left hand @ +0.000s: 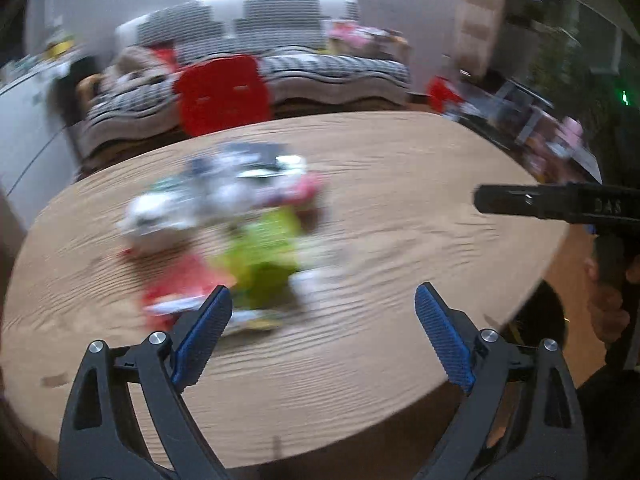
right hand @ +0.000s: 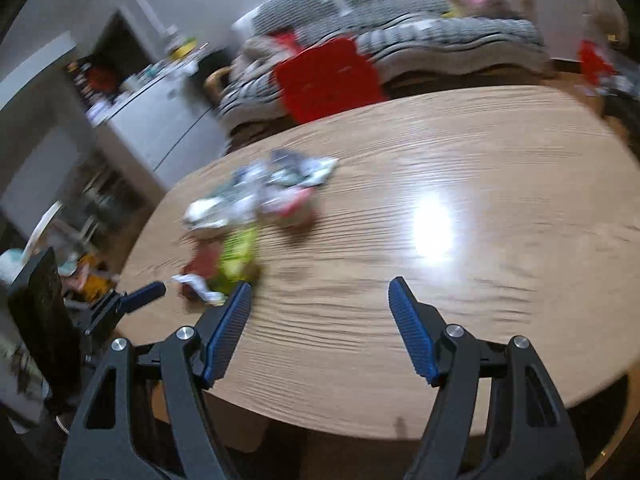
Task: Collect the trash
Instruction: 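Grasp the red cigarette pack with left tool while right tool grasps silver wrapper strip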
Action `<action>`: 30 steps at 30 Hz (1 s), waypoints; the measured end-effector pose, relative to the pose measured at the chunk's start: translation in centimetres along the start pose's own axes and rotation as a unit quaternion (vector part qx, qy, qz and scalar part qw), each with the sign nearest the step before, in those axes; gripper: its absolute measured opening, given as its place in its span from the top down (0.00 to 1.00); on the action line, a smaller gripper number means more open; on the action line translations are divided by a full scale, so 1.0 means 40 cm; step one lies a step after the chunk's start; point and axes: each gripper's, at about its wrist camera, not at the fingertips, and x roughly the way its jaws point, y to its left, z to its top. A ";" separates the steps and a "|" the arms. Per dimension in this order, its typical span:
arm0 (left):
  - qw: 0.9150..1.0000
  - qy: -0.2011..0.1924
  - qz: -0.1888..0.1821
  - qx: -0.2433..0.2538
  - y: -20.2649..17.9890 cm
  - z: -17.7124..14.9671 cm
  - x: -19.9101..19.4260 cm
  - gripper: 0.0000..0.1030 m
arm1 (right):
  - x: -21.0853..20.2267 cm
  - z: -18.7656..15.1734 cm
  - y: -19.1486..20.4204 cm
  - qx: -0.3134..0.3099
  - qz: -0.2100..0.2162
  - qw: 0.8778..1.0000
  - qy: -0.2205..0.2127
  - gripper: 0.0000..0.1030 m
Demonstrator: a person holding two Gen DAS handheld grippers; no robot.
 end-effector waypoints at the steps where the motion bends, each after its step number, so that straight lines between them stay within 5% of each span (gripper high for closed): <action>1: 1.000 0.001 0.009 -0.010 0.041 -0.012 -0.008 0.12 | 0.038 0.009 0.030 -0.005 0.009 1.000 0.010 0.33; 9: 0.996 0.034 0.064 -0.044 0.270 -0.109 0.015 0.12 | 0.209 0.037 0.121 0.000 0.044 0.997 0.060 0.33; 18: 0.997 0.044 0.068 0.015 0.305 -0.093 0.115 0.12 | 0.269 0.043 0.158 -0.007 0.047 0.997 0.068 0.33; 25: 0.995 0.069 0.035 0.066 0.298 -0.082 0.177 0.12 | 0.253 0.009 0.279 -0.161 0.064 0.982 0.070 0.34; 30: 0.992 0.079 0.025 0.091 0.293 -0.073 0.216 0.12 | 0.296 -0.038 0.312 -0.222 0.059 0.967 0.110 0.50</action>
